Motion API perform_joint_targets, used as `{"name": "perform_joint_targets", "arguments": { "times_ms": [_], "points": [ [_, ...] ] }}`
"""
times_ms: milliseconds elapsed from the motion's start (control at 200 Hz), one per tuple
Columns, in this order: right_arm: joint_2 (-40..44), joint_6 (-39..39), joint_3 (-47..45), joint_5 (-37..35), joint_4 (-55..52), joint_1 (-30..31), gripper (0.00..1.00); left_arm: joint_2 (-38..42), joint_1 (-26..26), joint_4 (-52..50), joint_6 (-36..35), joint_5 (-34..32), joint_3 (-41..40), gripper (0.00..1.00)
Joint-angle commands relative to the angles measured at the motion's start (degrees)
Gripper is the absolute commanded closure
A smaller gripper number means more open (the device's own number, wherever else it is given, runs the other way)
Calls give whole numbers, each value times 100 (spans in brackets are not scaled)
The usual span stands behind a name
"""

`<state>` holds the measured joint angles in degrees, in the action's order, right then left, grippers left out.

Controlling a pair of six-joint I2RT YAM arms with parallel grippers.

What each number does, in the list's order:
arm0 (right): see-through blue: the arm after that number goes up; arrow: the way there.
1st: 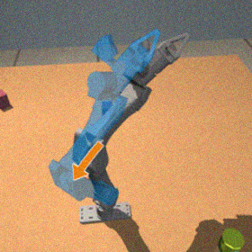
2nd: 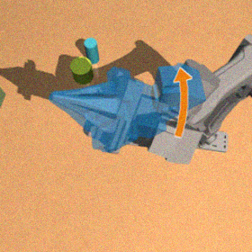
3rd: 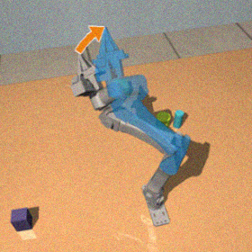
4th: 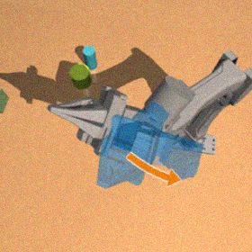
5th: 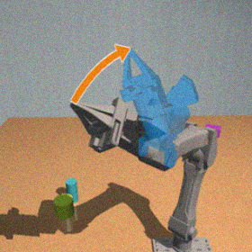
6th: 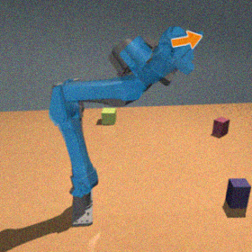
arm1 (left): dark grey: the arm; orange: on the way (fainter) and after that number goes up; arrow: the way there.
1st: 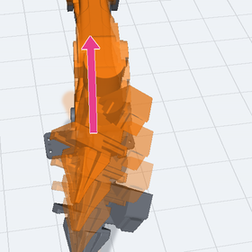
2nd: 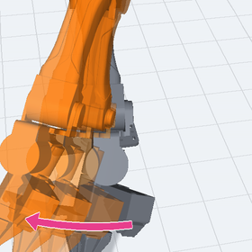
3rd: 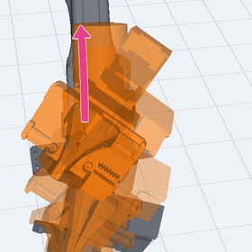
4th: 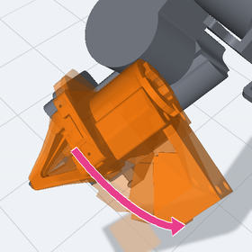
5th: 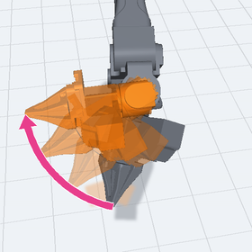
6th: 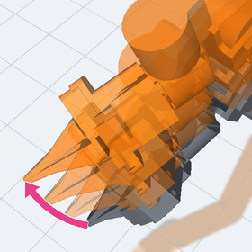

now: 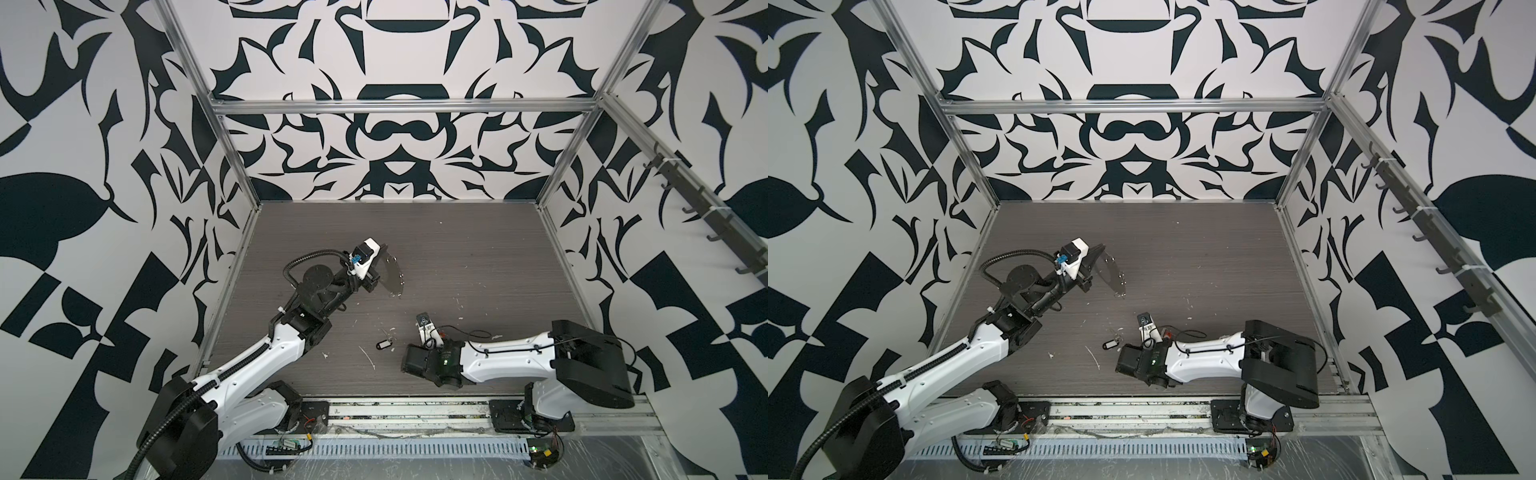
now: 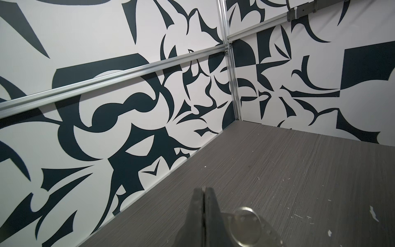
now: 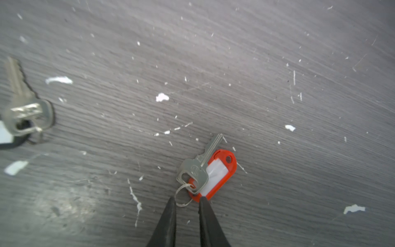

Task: Attach keys to a key ring
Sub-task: Pick up the key from the center of the table.

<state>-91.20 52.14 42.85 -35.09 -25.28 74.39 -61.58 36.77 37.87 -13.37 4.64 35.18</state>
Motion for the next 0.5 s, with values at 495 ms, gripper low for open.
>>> {"name": "perform_joint_targets", "arguments": {
  "times_ms": [495],
  "points": [
    [-469, 233, 385, -296, -556, 23, 81, 71, 5, 361, 80, 123, -64, 100]
  ]
}}
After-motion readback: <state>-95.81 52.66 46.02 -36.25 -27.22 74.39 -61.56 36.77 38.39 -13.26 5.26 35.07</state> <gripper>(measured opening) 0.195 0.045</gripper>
